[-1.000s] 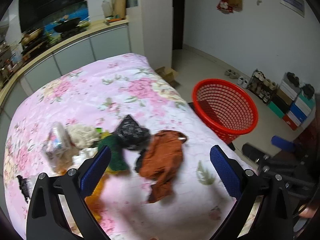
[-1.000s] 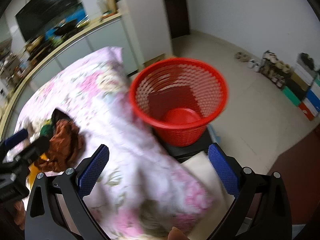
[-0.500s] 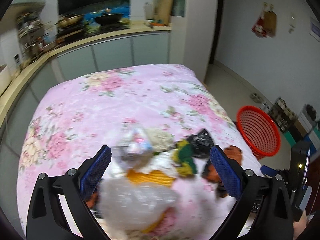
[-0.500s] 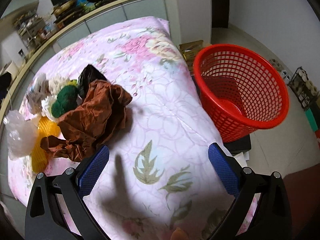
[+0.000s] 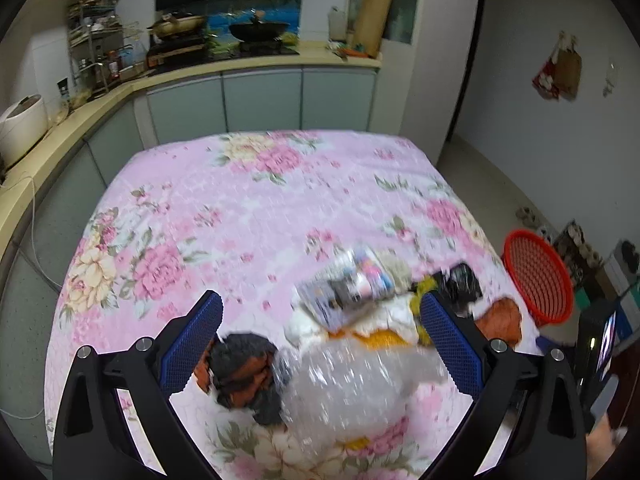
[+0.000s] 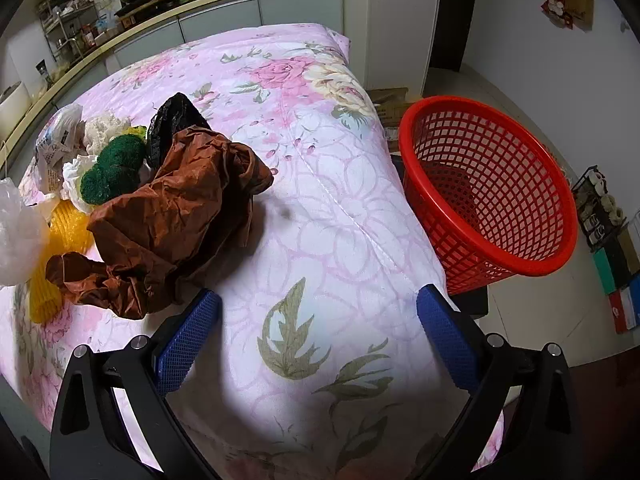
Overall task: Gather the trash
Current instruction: 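Grasp the clear plastic bag with the left tool while the right tool grasps the brown cloth, then carry the clear bag and brown cloth in both tools over the red wastebasket, then open both tools to drop the bag and cloth into the wastebasket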
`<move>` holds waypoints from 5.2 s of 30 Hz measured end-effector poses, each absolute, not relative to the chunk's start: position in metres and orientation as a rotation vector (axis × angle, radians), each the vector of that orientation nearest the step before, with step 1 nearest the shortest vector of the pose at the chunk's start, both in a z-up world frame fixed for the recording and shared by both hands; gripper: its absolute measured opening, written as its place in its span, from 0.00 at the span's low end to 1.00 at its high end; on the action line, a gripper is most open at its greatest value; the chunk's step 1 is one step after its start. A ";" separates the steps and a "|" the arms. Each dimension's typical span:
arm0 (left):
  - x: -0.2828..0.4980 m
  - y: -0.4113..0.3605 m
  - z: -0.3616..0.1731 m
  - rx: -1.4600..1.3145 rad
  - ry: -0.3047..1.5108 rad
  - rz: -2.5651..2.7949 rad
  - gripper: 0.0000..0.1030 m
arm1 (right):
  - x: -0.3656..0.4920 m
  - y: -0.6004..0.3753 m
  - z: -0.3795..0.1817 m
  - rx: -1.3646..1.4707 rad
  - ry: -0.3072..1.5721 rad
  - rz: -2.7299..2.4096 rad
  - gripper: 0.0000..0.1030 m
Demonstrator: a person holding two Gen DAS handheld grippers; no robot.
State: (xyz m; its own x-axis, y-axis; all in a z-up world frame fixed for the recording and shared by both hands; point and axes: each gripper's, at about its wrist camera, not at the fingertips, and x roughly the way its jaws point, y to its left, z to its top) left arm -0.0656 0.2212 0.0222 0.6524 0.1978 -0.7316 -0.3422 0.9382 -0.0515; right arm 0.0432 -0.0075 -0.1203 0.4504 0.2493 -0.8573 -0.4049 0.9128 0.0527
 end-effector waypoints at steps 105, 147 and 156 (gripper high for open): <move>0.061 0.137 0.045 -0.074 0.648 0.114 0.47 | 0.122 -0.050 0.010 0.135 0.711 0.457 0.48; 0.187 -0.028 -0.084 -0.017 0.888 -0.200 0.48 | 0.194 -0.173 -0.098 0.250 0.950 0.129 0.49; 0.188 -0.035 -0.090 -0.002 0.895 -0.201 0.66 | 0.194 -0.187 -0.103 0.339 0.971 0.148 0.63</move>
